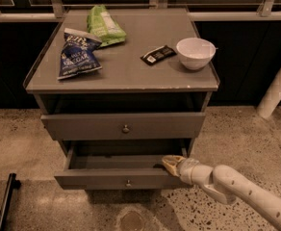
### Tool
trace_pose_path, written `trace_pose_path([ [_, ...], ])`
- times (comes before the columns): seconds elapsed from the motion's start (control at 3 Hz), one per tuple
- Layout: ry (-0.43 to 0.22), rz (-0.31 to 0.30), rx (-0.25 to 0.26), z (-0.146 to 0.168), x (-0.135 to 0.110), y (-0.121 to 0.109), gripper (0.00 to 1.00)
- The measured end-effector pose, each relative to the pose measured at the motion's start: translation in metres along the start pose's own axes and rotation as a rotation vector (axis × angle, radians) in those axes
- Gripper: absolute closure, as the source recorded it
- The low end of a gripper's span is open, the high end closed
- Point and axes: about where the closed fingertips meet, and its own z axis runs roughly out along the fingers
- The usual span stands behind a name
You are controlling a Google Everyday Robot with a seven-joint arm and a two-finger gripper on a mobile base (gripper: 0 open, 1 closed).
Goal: Open middle drawer
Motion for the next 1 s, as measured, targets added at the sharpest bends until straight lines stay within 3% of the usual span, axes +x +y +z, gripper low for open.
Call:
trace_pose_path([
  [0.33, 0.024, -0.028, 0.017, 0.001, -0.002, -0.002, 1.0],
  [0.67, 0.099, -0.099, -0.007, 0.004, -0.012, -0.015, 1.0],
  [1.0, 0.215, -0.119, -0.095, 0.008, 0.007, -0.022, 1.0],
])
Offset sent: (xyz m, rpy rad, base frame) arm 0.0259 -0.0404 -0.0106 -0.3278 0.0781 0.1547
